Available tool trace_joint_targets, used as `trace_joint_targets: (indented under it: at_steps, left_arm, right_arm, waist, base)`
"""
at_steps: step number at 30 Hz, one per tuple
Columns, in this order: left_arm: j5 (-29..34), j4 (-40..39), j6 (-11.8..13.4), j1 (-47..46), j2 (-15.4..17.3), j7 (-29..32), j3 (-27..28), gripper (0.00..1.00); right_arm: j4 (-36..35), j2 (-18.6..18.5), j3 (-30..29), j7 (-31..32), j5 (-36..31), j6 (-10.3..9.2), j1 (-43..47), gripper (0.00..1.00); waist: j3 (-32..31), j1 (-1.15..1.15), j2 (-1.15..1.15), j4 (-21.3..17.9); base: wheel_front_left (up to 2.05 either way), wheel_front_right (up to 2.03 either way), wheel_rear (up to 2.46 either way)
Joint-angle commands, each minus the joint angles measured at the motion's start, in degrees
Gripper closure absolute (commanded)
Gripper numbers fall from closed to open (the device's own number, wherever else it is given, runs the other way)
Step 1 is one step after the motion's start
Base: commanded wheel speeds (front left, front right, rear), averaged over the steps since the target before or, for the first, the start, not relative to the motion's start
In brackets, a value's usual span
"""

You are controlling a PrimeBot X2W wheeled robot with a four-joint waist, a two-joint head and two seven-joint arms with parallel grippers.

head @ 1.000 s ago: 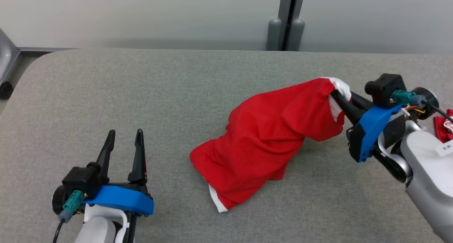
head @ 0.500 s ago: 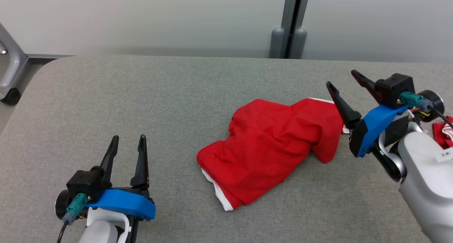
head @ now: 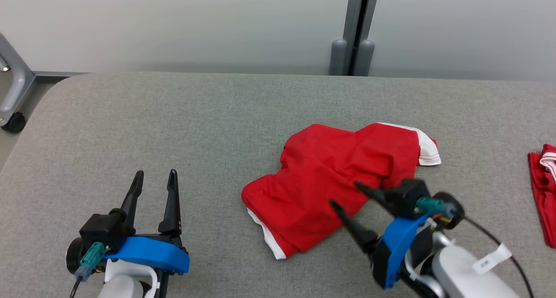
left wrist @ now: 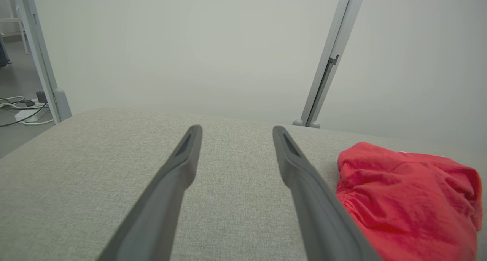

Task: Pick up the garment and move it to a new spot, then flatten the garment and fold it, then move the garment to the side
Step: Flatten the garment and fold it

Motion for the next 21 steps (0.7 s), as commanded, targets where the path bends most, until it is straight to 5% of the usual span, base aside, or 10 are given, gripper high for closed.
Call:
trace_joint_targets:
  at_steps: [1,12,21]
  left_arm:
    - [-0.13,-0.34,0.05,0.11,0.23,-0.26,0.19,0.0]
    - [0.11,-0.77,-0.09,-1.74,0.82,-0.11,-0.61,0.0]
    - [0.28,-0.46,-0.37,-2.98,0.57,0.01,-1.55,0.0]
  right_arm:
    - [-0.55,0.83,0.31,0.3,0.1,0.01,1.47,0.0]
    - [10.05,10.25,-9.78,0.76,-7.57,0.01,1.59,0.0]
    - [21.05,14.24,-13.69,0.82,-11.34,0.02,-3.25,0.0]
  waist:
    - [0.24,0.0,0.0,0.08]
    - [2.48,0.0,0.0,0.77]
    - [4.02,0.0,0.0,1.96]
  base:
    - [0.0,0.0,0.0]
    - [0.0,0.0,0.0]
    - [0.0,0.0,0.0]
